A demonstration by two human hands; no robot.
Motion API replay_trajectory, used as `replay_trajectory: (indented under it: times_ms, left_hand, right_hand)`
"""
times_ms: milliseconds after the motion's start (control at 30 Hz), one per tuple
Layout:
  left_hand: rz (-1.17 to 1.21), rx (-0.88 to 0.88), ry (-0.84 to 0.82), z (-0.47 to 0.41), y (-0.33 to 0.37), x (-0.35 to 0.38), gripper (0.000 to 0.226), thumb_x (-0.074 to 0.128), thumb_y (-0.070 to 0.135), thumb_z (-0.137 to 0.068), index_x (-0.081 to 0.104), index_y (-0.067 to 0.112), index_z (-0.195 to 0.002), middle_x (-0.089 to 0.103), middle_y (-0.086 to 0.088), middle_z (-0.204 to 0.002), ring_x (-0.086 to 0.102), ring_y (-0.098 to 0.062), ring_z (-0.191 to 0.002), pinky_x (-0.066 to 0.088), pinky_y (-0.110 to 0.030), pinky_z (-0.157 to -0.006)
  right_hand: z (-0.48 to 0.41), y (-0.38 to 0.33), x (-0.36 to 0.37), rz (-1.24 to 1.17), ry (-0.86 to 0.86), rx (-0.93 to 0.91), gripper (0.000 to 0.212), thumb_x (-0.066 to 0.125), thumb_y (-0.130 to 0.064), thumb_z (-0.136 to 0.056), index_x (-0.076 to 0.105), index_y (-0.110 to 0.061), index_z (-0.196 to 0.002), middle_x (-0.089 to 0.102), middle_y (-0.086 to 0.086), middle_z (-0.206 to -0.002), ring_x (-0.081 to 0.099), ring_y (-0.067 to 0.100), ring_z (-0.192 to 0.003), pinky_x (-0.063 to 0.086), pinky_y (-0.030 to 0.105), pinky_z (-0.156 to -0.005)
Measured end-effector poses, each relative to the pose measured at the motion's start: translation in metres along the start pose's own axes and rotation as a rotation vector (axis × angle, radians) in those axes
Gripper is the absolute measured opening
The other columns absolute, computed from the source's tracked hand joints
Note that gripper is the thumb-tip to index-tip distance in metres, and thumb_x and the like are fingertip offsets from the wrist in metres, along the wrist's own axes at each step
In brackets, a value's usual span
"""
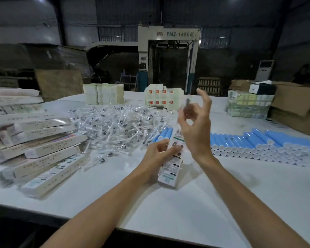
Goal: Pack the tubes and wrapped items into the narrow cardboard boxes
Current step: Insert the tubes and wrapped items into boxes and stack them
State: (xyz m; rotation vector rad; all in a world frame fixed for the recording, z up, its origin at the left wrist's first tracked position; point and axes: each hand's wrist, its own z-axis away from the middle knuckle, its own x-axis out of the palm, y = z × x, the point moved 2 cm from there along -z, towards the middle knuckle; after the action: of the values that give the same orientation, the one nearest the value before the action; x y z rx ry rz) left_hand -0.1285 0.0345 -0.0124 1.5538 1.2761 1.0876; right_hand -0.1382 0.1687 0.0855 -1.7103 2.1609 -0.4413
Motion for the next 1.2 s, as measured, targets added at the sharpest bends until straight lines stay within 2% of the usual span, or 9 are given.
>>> replay_trajectory:
  times_ms: [133, 333, 600, 667, 733, 833, 933, 1033, 1200]
  left_hand:
    - [-0.091, 0.019, -0.015, 0.003, 0.011, 0.007, 0.023, 0.082, 0.028, -0.096, 0.080, 0.015, -0.114, 0.080, -0.013, -0.111, 0.081, -0.030, -0.093, 0.064, -0.029, -0.073]
    - [-0.140, 0.026, -0.024, 0.007, 0.018, 0.012, 0.031, 0.084, 0.037, -0.089, 0.081, 0.019, -0.114, 0.081, -0.008, -0.111, 0.081, -0.030, -0.092, 0.063, -0.026, -0.072]
    - [-0.157, 0.090, -0.052, 0.004, 0.013, 0.012, 0.020, 0.082, 0.033, -0.095, 0.081, 0.026, -0.114, 0.080, -0.009, -0.111, 0.081, -0.034, -0.092, 0.064, -0.034, -0.076]
    - [-0.162, 0.095, -0.048, 0.003, 0.012, 0.010, 0.031, 0.084, 0.036, -0.094, 0.075, 0.033, -0.125, 0.082, -0.005, -0.111, 0.081, -0.033, -0.093, 0.064, -0.036, -0.077]
    - [-0.153, 0.090, -0.048, 0.003, 0.011, 0.008, 0.053, 0.085, 0.037, -0.094, 0.060, 0.046, -0.140, 0.083, -0.004, -0.112, 0.082, -0.030, -0.094, 0.064, -0.031, -0.075]
    - [-0.151, 0.148, -0.046, 0.002, 0.012, 0.005, 0.078, 0.086, 0.033, -0.093, 0.040, 0.060, -0.151, 0.082, 0.001, -0.116, 0.081, -0.023, -0.100, 0.064, -0.027, -0.073]
    - [-0.126, 0.180, -0.033, 0.002, 0.011, 0.006, 0.083, 0.086, 0.029, -0.093, 0.038, 0.061, -0.153, 0.080, 0.003, -0.120, 0.080, -0.022, -0.104, 0.064, -0.028, -0.074]
    - [-0.110, 0.191, -0.007, 0.001, 0.011, 0.004, 0.081, 0.085, 0.026, -0.095, 0.040, 0.060, -0.153, 0.078, 0.007, -0.124, 0.078, -0.020, -0.108, 0.064, -0.027, -0.076]
    - [-0.140, 0.167, 0.045, -0.001, 0.014, -0.002, 0.081, 0.082, 0.028, -0.097, 0.037, 0.069, -0.150, 0.075, 0.004, -0.133, 0.074, -0.017, -0.119, 0.065, -0.034, -0.078]
  right_hand:
    - [-0.008, 0.039, -0.053, -0.150, 0.260, 0.257, 0.036, 0.068, -0.008, -0.099, 0.052, -0.013, -0.132, 0.075, 0.005, -0.090, 0.074, 0.025, -0.085, 0.061, 0.048, -0.089]
    - [-0.008, 0.048, -0.049, -0.216, 0.103, 0.347, 0.034, 0.074, -0.008, -0.092, 0.059, -0.019, -0.121, 0.073, -0.007, -0.095, 0.076, 0.018, -0.080, 0.059, 0.025, -0.073]
    - [-0.002, 0.045, -0.036, -0.127, -0.151, 0.394, 0.019, 0.074, -0.015, -0.095, 0.064, -0.016, -0.111, 0.077, -0.003, -0.084, 0.074, 0.012, -0.077, 0.060, 0.028, -0.066]
    - [0.001, 0.043, -0.031, -0.066, -0.192, 0.368, 0.023, 0.073, -0.015, -0.095, 0.059, -0.021, -0.113, 0.075, -0.003, -0.081, 0.072, 0.014, -0.075, 0.059, 0.029, -0.065]
    - [0.004, 0.042, -0.029, -0.003, -0.192, 0.346, 0.020, 0.073, -0.016, -0.094, 0.059, -0.024, -0.106, 0.073, -0.005, -0.080, 0.071, 0.011, -0.078, 0.053, 0.017, -0.062]
    - [0.007, 0.045, -0.028, 0.106, -0.241, 0.316, 0.006, 0.072, -0.025, -0.096, 0.066, -0.024, -0.096, 0.072, -0.009, -0.090, 0.066, 0.006, -0.091, 0.045, 0.009, -0.071]
    - [0.014, 0.050, -0.025, 0.167, -0.325, 0.332, 0.010, 0.069, -0.030, -0.100, 0.069, -0.027, -0.090, 0.063, -0.008, -0.113, 0.053, 0.009, -0.116, 0.041, 0.021, -0.092]
    - [0.020, 0.050, -0.025, 0.136, -0.313, 0.344, 0.012, 0.068, -0.030, -0.101, 0.072, -0.026, -0.111, 0.052, -0.008, -0.128, 0.050, 0.007, -0.125, 0.042, 0.024, -0.101]
    - [0.026, 0.051, -0.038, -0.080, -0.298, 0.478, 0.028, 0.067, -0.032, -0.102, 0.059, -0.032, -0.129, 0.064, -0.007, -0.125, 0.063, 0.000, -0.109, 0.050, 0.021, -0.086]
